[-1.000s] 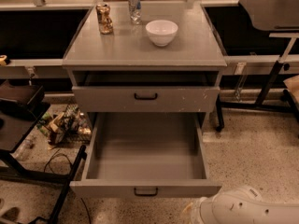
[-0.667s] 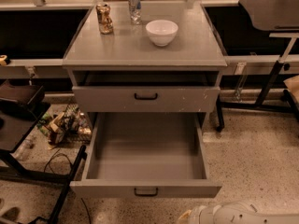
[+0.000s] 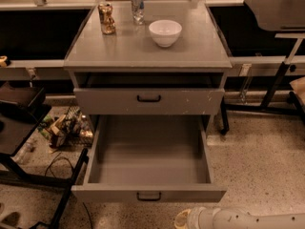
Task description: Close middle drawer
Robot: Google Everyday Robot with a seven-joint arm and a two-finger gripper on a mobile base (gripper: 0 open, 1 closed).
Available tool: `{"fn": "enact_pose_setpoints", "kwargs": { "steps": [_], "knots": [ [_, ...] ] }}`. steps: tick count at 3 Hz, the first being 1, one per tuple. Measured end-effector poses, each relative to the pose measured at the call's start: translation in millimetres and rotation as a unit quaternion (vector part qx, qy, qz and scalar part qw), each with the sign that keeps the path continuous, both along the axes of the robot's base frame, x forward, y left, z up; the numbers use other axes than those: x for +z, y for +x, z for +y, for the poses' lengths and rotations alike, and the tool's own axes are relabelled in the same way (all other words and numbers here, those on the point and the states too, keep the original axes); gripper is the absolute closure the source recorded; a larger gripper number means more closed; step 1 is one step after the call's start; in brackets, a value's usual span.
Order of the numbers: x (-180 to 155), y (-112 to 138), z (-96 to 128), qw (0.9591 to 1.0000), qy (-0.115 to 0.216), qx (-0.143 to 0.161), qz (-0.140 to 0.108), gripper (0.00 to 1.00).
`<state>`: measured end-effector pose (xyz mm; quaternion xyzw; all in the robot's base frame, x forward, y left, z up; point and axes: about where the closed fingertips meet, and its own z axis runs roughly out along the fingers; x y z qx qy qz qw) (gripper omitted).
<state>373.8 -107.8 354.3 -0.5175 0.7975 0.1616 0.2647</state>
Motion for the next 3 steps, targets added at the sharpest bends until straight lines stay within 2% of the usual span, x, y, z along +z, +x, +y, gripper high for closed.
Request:
{"fn": "enact_pose_setpoints", "kwargs": {
  "steps": [1, 2, 3],
  "knots": [
    [-23, 53, 0, 0.9999, 0.0, -0.014, -0.008, 1.0],
    [-25, 55, 2, 0.9999, 0.001, -0.013, -0.011, 1.0],
    [-28, 71, 2, 0.9989, 0.007, -0.03, -0.036, 1.0]
  ]
}}
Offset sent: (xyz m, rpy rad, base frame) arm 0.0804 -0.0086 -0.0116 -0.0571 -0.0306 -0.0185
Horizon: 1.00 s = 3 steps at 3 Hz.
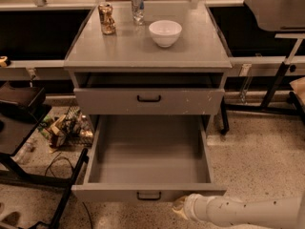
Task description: Close middle drawer
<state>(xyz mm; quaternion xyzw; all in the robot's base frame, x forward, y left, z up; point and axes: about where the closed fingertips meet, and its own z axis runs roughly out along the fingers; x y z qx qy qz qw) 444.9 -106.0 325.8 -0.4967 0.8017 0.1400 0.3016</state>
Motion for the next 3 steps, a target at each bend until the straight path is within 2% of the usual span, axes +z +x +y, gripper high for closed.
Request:
{"fn": "enact_pose_setpoints", "kwargs": {
  "steps": [1, 2, 3],
  "knots": [
    [-1, 5, 1, 0.9999, 0.002, -0.003, -0.01, 1.0],
    [-6, 25, 3, 0.9994, 0.005, -0.002, -0.034, 1.0],
    [-22, 43, 2, 0.999, -0.003, 0.008, -0.043, 1.0]
  ]
}}
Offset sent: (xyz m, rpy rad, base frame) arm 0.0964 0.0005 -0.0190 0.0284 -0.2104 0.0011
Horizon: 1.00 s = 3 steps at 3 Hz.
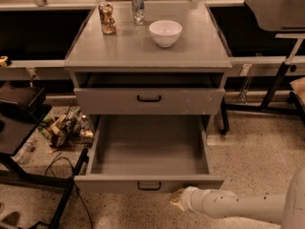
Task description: Close middle drawer
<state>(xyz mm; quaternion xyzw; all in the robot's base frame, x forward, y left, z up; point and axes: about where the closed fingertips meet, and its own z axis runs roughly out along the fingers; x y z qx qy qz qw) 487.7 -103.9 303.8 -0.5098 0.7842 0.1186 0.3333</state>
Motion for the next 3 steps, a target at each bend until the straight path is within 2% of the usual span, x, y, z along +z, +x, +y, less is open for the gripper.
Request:
{"fn": "enact_pose_setpoints", "kwargs": {
  "steps": [1, 2, 3],
  "knots": [
    [-2, 7, -2, 1.0, -0.001, -0.002, -0.006, 1.0],
    [0, 39, -11, 0.9998, -0.007, -0.004, -0.02, 1.0],
    [0, 38, -11, 0.9998, -0.008, -0.004, -0.02, 1.0]
  ]
}}
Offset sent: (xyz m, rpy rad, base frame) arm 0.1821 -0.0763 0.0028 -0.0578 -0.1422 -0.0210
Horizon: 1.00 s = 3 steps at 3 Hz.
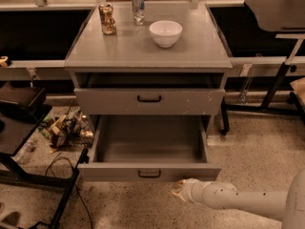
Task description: Close middle drawer
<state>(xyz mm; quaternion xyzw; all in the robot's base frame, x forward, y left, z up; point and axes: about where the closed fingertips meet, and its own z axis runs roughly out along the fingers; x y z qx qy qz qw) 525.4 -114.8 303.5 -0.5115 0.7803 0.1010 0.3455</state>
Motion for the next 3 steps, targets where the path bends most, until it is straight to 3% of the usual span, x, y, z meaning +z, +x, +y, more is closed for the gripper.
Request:
{"fn": "enact_pose_setpoints", "kwargs": {
  "steps": [1, 2, 3],
  "knots": [
    [5, 23, -9, 0.9999, -0.006, -0.003, -0.009, 1.0],
    [5, 22, -9, 0.9999, -0.006, -0.003, -0.009, 1.0],
    [10, 40, -15, 0.9998, -0.009, -0.004, -0.017, 1.0]
  ]
}}
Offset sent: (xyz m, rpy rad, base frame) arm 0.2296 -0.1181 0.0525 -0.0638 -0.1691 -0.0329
